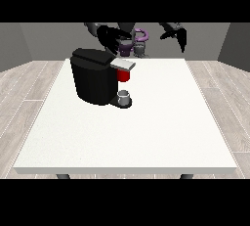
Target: Insert the coffee pod into the coffee machine and close the lid
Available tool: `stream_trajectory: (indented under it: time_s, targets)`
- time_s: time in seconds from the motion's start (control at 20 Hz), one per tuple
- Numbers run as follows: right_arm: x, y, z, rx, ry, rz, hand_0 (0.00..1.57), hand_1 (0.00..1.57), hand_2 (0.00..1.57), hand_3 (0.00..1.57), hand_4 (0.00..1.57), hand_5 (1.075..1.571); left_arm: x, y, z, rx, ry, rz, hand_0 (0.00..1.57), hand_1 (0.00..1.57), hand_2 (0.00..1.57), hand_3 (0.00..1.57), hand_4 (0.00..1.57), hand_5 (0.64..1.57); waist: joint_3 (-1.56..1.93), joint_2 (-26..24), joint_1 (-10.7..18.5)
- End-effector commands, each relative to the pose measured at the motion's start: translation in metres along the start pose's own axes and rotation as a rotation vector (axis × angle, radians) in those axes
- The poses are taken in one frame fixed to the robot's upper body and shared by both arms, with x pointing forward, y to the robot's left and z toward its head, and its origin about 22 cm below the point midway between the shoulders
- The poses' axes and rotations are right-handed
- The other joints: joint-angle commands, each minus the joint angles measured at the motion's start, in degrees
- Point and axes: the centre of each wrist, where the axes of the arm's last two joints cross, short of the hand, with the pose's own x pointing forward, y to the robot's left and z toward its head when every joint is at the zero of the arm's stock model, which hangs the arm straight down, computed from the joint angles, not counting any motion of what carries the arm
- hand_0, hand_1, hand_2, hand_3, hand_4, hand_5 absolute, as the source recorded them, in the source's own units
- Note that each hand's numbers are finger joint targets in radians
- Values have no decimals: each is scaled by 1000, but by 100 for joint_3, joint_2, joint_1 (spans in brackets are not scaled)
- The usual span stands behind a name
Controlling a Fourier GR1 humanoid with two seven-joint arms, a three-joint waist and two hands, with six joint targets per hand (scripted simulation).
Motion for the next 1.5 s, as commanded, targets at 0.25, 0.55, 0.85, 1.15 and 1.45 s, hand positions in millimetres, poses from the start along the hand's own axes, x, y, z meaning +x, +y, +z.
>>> stream_trajectory:
  time_s: [0.25,0.55,0.85,1.15,1.45]
  targets:
    - [26,46,-13,83,-77,71,0,0,0,0,0,1571,-7,-16,1,12,-23,-6,0,0,0,0,326,1571,-1,129,50]
    - [66,47,-31,19,-154,185,0,0,0,0,219,1571,12,-10,-9,-54,-80,-10,0,0,0,0,407,1571,-1,440,542]
    - [100,61,-42,15,-195,183,0,0,0,0,96,1571,22,0,-21,-31,-118,9,0,0,0,0,429,1571,-2,702,660]
    - [108,57,-47,34,-213,258,0,0,0,0,53,1571,29,18,-19,-47,-123,18,0,0,0,0,368,1571,-1,748,759]
    - [165,57,-54,29,-285,290,0,0,0,0,0,1571,18,9,-21,-43,-197,13,0,0,0,0,362,1571,-4,1133,944]
